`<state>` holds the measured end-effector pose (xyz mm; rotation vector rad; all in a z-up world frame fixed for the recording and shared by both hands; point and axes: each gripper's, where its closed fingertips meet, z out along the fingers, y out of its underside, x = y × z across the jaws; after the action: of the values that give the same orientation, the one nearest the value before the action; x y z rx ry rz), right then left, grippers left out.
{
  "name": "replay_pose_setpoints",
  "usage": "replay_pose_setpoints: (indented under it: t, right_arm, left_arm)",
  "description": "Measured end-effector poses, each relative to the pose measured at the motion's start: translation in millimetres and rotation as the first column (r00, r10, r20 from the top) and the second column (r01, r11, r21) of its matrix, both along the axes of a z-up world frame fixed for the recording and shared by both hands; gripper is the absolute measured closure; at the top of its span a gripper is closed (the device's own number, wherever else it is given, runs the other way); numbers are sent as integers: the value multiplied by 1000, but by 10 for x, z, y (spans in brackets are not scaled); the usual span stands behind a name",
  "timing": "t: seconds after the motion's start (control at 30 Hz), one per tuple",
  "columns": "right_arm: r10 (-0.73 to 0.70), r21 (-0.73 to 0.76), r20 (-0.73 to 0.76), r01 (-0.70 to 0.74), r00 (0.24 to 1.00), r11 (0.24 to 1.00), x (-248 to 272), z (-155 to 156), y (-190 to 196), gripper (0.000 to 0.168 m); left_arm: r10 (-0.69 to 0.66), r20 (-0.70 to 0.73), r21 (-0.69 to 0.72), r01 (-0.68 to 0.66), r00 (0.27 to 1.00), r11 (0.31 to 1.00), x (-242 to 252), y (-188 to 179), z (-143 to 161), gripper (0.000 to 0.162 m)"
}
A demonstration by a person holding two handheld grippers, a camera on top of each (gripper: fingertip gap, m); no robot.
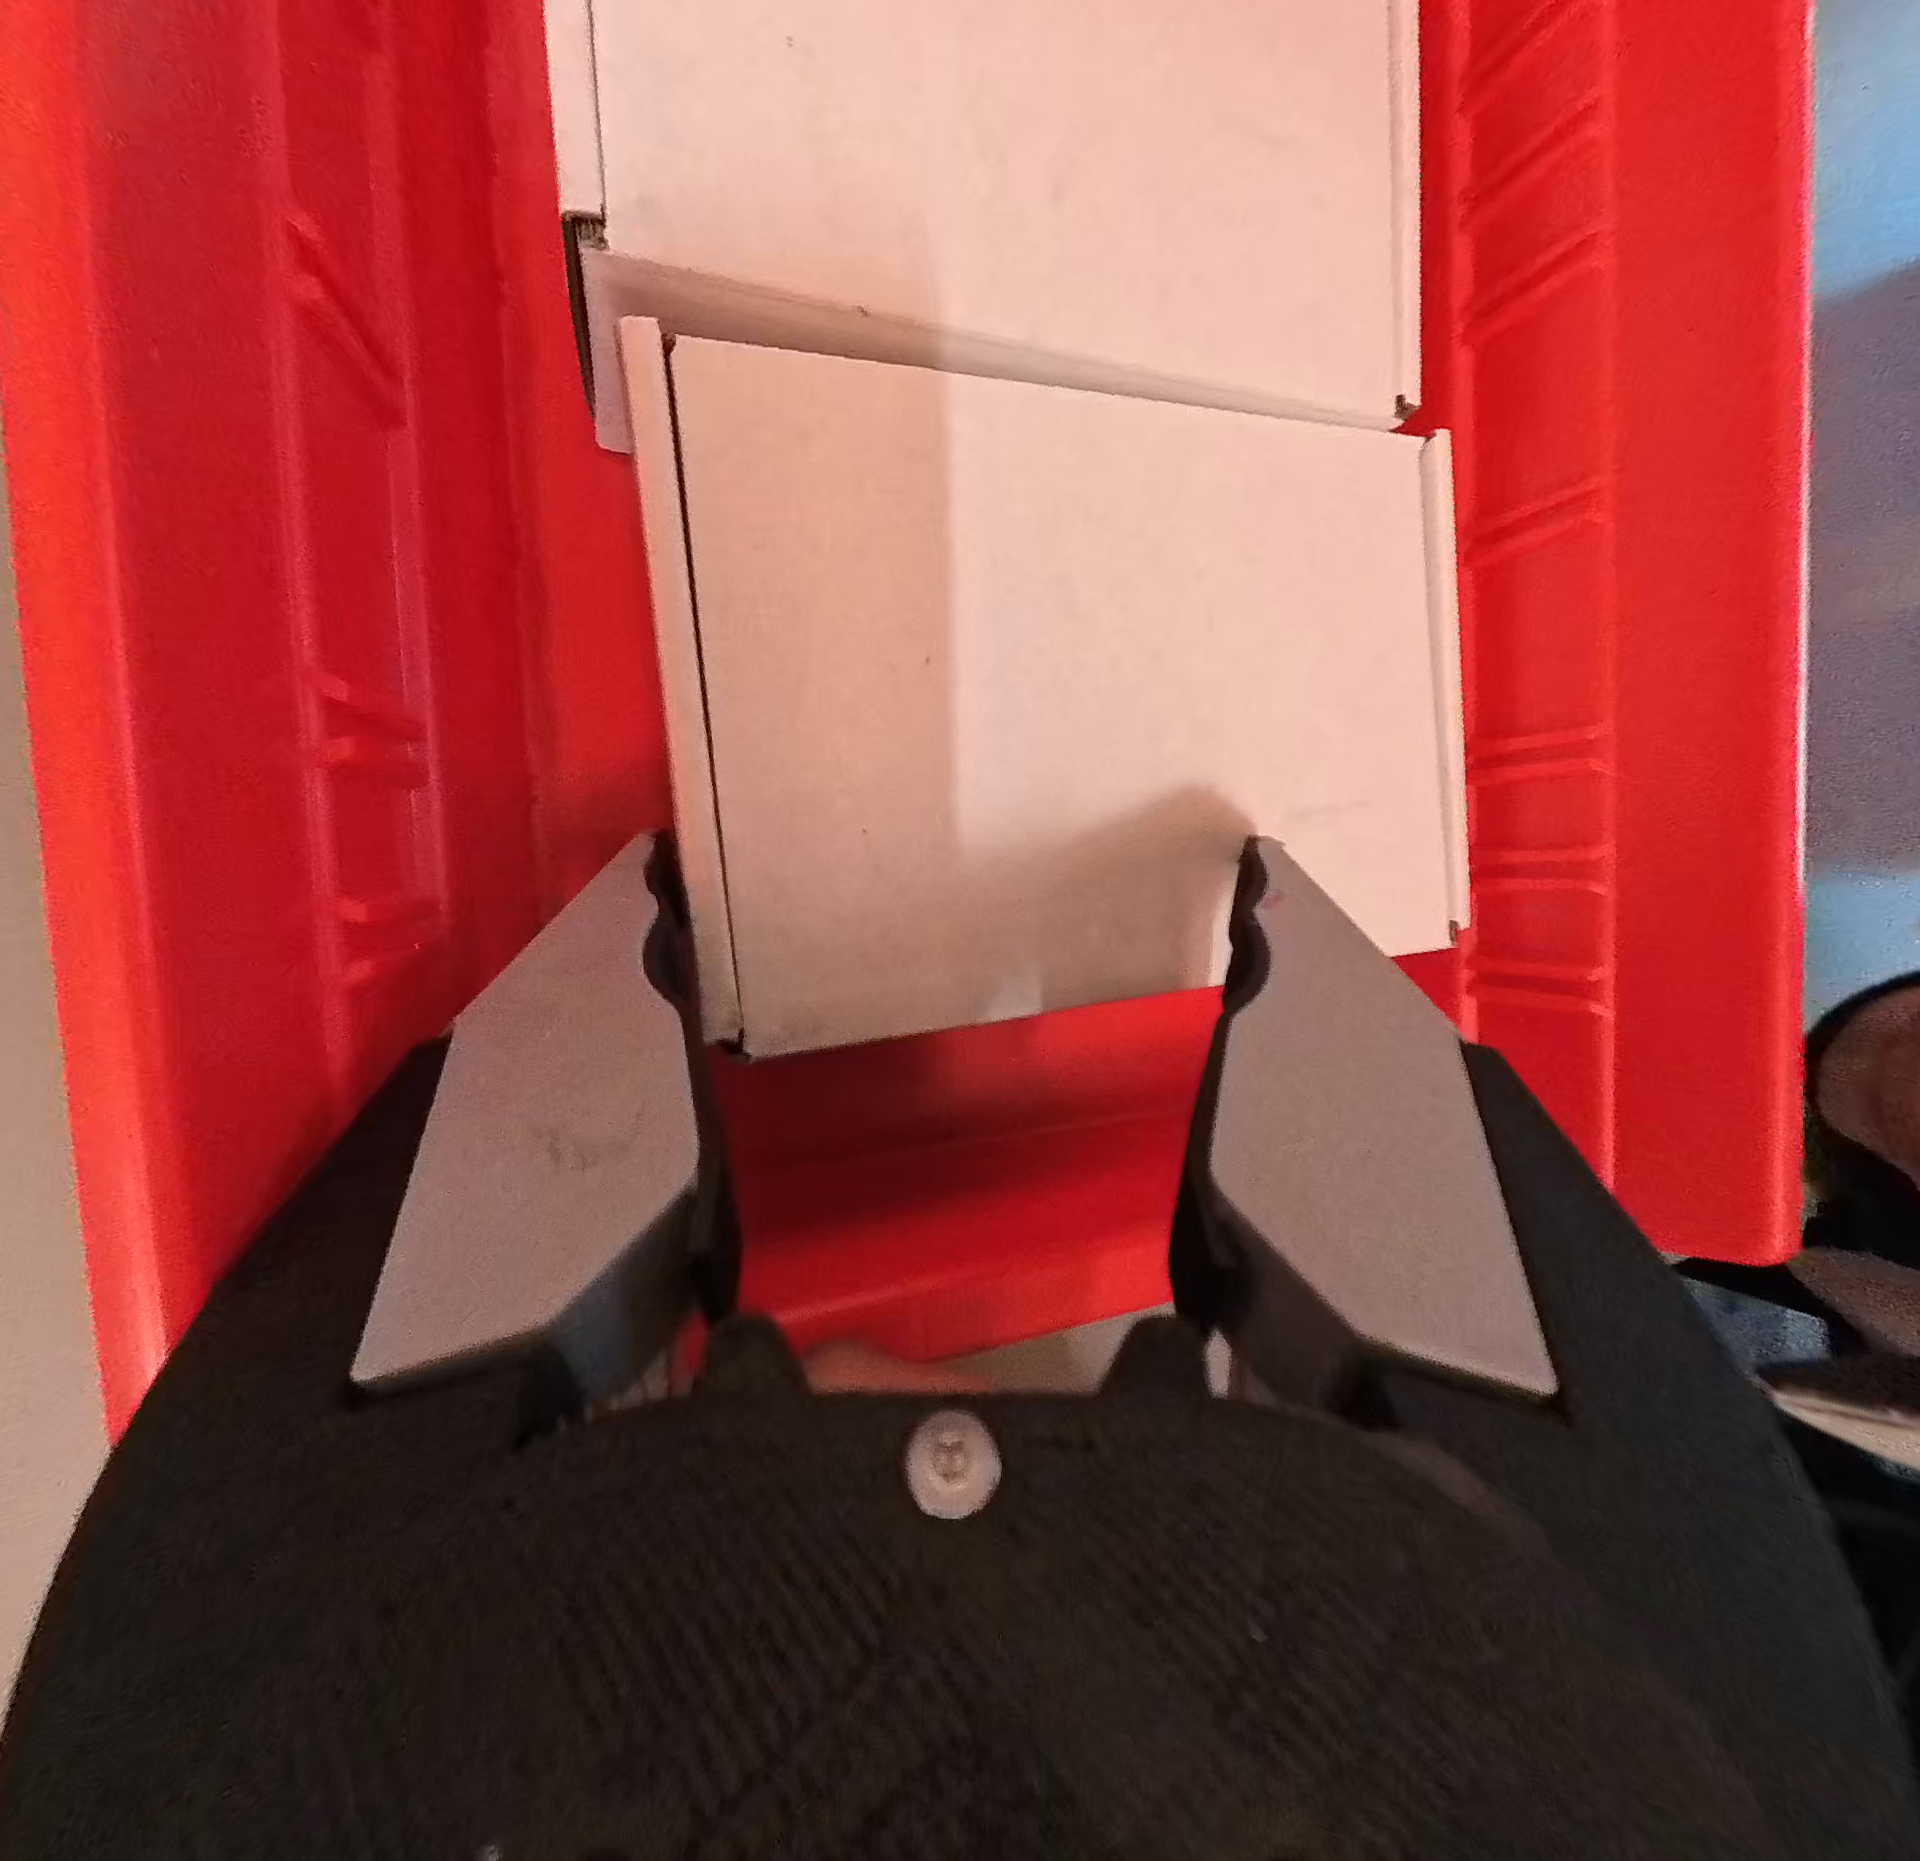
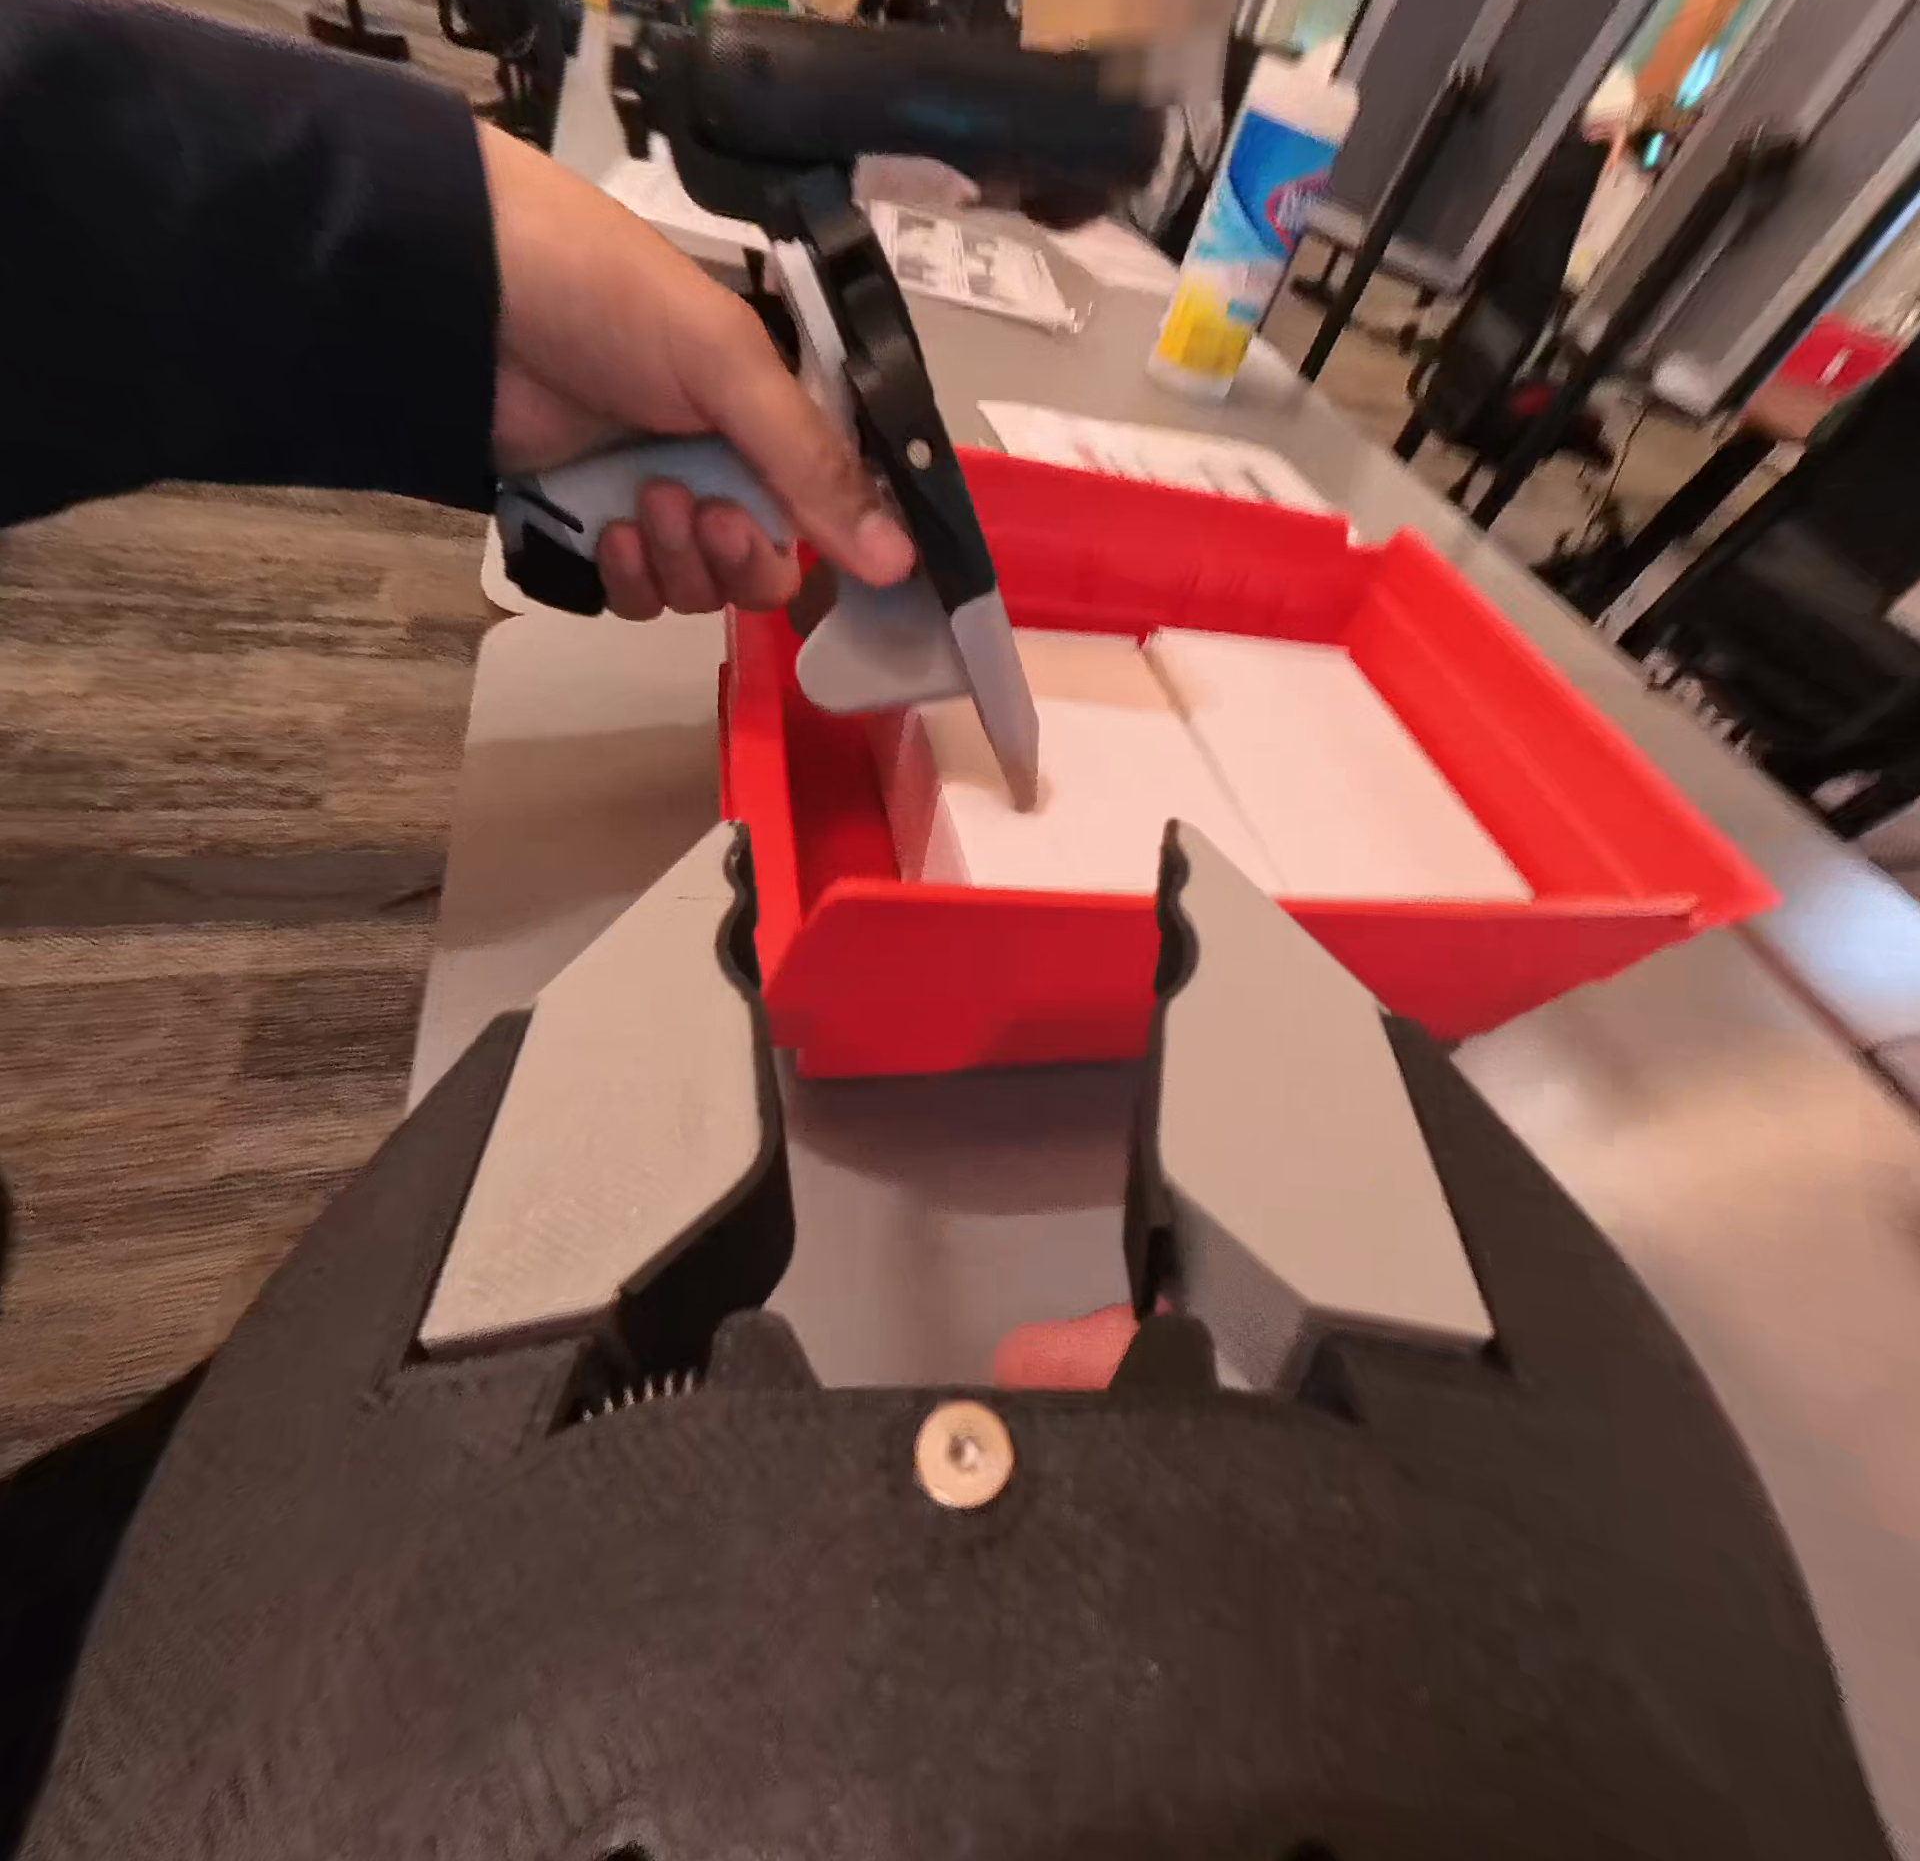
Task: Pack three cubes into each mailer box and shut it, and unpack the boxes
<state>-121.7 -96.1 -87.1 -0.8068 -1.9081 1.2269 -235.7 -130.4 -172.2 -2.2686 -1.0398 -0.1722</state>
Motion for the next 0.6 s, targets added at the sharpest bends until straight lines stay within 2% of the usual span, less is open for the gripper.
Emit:
replay_pose_setpoints:
  t: [0.07, 0.17, 0.3, 0.43, 0.57, 0.6]
  right_arm:
    - [53, 59, -42, -50, 998, 997, -2, 20, -113, 106]
    - [76, 113, 55, -82, 996, 990, -63, -183, -177, 118]
    - [93, -52, 135, -87, 987, 995, -145, -262, -200, 128]
    - [107, -96, 121, -96, 987, 991, -147, -252, -211, 130]
    - [104, -81, 101, -96, 989, 992, -112, -240, -250, 153]
    - [98, -81, 98, -90, 990, 993, -116, -237, -257, 153]
  left_arm:
    - [-1, -3, 5, 1, 1000, 1000, -5, 8, -1, 58]
    - [-10, -5, 10, 10, 1000, 1000, -1, 16, -2, 55]
    - [-29, -24, 4, 29, 999, 1000, -3, 41, 21, 55]
    - [6, -45, 64, -4, 999, 998, -81, 56, 198, 68]
    - [26, -80, 136, -15, 996, 991, -140, 14, 463, 83]
    - [30, -97, 157, -14, 995, 987, -144, 13, 553, 87]
